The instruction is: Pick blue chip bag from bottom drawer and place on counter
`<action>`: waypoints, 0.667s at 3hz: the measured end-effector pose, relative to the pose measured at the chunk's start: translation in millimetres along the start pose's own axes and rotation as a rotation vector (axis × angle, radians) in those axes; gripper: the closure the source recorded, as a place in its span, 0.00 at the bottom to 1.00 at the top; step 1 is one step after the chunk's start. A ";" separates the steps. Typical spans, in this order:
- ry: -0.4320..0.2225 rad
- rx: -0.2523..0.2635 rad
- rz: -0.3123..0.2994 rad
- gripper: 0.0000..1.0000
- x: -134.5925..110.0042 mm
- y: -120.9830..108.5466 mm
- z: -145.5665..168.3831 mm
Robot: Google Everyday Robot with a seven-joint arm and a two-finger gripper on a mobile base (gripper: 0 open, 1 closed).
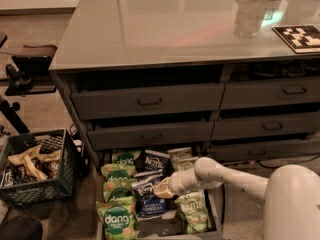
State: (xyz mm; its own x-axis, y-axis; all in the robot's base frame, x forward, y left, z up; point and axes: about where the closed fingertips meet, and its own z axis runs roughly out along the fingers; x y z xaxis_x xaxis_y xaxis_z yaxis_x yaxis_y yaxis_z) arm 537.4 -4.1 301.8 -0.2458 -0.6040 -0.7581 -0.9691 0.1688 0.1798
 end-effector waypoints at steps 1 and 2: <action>-0.035 -0.021 -0.018 1.00 -17.2 -2.9 -23.6; -0.035 -0.028 -0.018 1.00 -17.2 -1.0 -23.2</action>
Offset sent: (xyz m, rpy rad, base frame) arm 0.0061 -0.0077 0.0249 0.0355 -0.0073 0.0185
